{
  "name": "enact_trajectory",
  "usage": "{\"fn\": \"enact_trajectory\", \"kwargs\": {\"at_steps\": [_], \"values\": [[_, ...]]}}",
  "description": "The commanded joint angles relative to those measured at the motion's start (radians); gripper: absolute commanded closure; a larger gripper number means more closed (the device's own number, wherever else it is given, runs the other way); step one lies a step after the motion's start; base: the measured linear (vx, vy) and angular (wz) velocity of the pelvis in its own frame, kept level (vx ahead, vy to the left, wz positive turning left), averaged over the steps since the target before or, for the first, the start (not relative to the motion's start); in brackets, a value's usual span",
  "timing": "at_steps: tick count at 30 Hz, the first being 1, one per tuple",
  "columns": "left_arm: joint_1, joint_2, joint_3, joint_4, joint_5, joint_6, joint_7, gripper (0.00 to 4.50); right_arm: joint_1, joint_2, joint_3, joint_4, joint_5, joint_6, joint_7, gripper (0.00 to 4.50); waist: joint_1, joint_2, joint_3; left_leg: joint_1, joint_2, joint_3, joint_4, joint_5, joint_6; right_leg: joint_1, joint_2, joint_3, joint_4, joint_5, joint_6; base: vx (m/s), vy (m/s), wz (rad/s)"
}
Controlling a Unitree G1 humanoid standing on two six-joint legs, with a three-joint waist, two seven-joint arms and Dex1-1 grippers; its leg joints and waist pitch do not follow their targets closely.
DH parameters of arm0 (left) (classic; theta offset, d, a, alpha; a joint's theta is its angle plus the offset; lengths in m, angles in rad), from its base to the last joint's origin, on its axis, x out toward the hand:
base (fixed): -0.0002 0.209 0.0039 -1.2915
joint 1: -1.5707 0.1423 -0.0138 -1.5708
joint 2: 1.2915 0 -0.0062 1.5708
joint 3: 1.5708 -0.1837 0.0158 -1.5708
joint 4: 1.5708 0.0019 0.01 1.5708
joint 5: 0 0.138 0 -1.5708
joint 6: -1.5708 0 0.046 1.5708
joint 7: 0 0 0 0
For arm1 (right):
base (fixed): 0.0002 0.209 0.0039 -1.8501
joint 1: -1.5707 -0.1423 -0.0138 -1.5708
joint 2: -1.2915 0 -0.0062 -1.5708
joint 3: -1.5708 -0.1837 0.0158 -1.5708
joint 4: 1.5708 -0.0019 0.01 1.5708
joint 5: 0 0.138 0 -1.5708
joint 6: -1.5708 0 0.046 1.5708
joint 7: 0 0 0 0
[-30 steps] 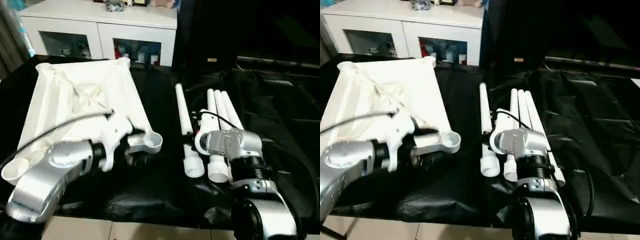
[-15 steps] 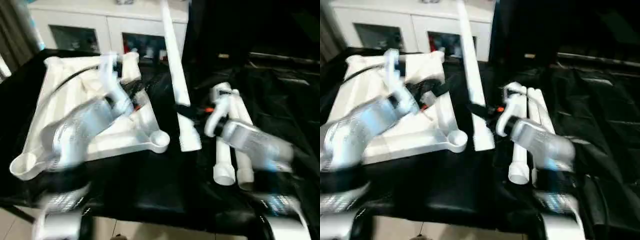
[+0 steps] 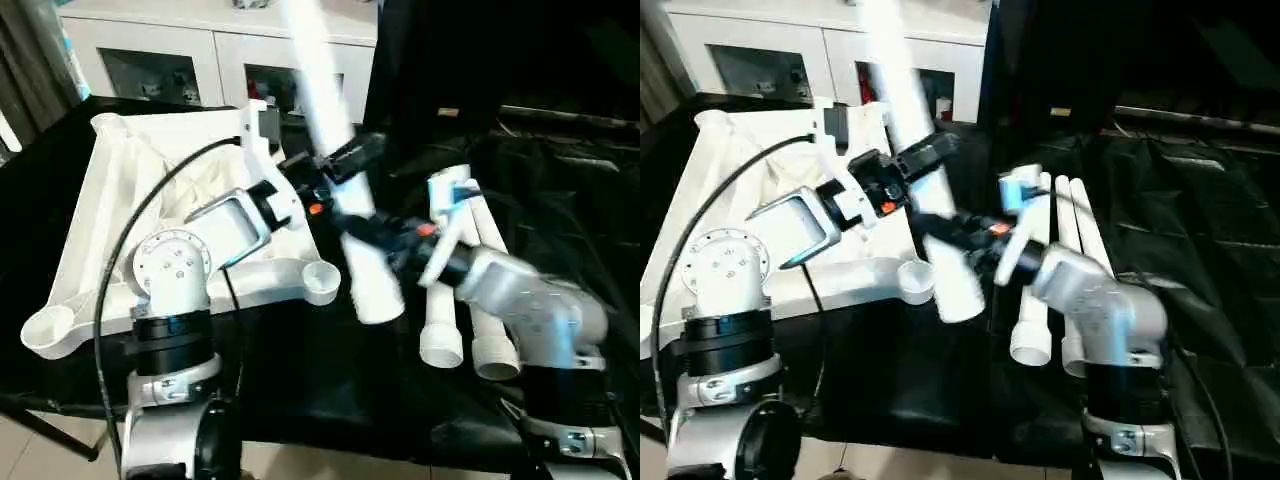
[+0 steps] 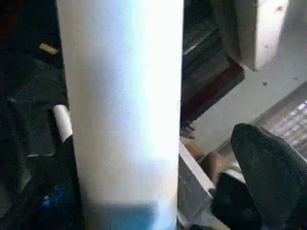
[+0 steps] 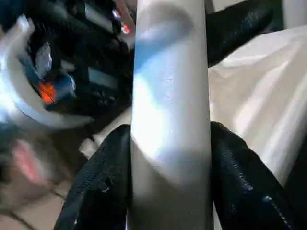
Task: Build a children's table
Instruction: Pick table leg
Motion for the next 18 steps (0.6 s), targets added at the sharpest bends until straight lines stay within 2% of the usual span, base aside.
{"fn": "enact_trajectory", "kwargs": {"at_steps": [1,3,4,6,7,9,12,14,16,18], "values": [[-0.012,-0.007,-0.002,-0.035,-0.012,0.013,0.018,0.0,-0.012,-0.011,0.04,0.015,-0.101,-0.037,-0.075,2.66,0.002,-0.009,-0.063,0.004,0.04,-0.007,-0.06,-0.058,0.006,0.062,-0.079,0.047,-0.082,-0.105,-0.158,0.0,0.0,0.0],[-0.007,-0.001,-0.01,-0.04,-0.012,0.013,0.033,0.27,-0.019,-0.003,0.047,0.018,-0.115,-0.037,-0.115,2.66,0.004,-0.005,-0.063,0.007,0.042,-0.008,-0.061,-0.061,0.005,0.06,-0.079,0.048,-0.08,-0.099,-0.154,0.0,0.0,0.0],[-0.005,-0.003,-0.008,-0.041,-0.014,0.012,0.048,0.34,-0.026,-0.003,0.061,0.027,-0.145,-0.055,-0.148,2.66,0.004,-0.008,-0.064,0.006,0.042,-0.008,-0.061,-0.058,0.006,0.06,-0.078,0.048,-0.079,-0.091,-0.155,0.0,0.0,0.0],[-0.001,-0.002,-0.011,-0.046,0.004,0.009,0.077,0.37,-0.039,-0.012,0.101,0.038,-0.212,-0.088,-0.204,2.66,0.002,-0.005,-0.064,0.007,0.043,-0.009,-0.061,-0.052,-0.003,0.058,-0.076,0.047,-0.075,-0.06,-0.159,0.0,0.0,0.0],[0.0,-0.002,-0.012,-0.046,0.009,0.008,0.083,0.63,-0.042,-0.008,0.103,0.039,-0.22,-0.092,-0.217,2.66,0.003,-0.005,-0.064,0.008,0.044,-0.009,-0.061,-0.051,-0.007,0.057,-0.078,0.047,-0.075,-0.057,-0.159,0.0,0.0,0.0],[0.003,-0.006,-0.012,-0.046,0.025,0.002,0.11,0.73,-0.049,0.012,0.116,0.035,-0.251,-0.115,-0.262,2.66,0.002,-0.008,-0.063,0.008,0.042,-0.007,-0.062,-0.054,-0.012,0.057,-0.077,0.049,-0.074,-0.042,-0.159,0.0,0.0,0.0],[0.002,-0.018,-0.006,-0.044,0.025,-0.008,0.13,1.0,-0.051,0.031,0.124,0.023,-0.266,-0.117,-0.294,2.67,0.001,-0.01,-0.064,0.005,0.04,-0.008,-0.061,-0.045,-0.01,0.063,-0.077,0.049,-0.069,-0.001,-0.157,0.0,0.0,0.0],[-0.002,-0.025,-0.007,-0.038,0.027,-0.024,0.146,1.08,-0.048,0.036,0.148,0.008,-0.278,-0.122,-0.308,2.67,0.001,-0.009,-0.064,0.005,0.041,-0.008,-0.06,-0.037,-0.007,0.063,-0.077,0.049,-0.068,0.021,-0.159,0.0,0.0,0.0],[-0.004,-0.025,-0.009,-0.033,0.031,-0.033,0.148,1.31,-0.046,0.034,0.167,-0.001,-0.281,-0.122,-0.301,2.67,0.0,-0.01,-0.064,0.005,0.04,-0.008,-0.06,-0.042,-0.004,0.063,-0.075,0.049,-0.067,0.023,-0.155,0.0,0.0,0.0],[-0.005,-0.03,-0.007,-0.031,0.027,-0.036,0.149,1.48,-0.04,0.034,0.187,-0.011,-0.285,-0.124,-0.294,2.67,-0.001,-0.006,-0.062,0.007,0.041,-0.008,-0.061,-0.062,-0.008,0.062,-0.076,0.049,-0.07,-0.002,-0.151,0.0,0.0,0.0]]}}
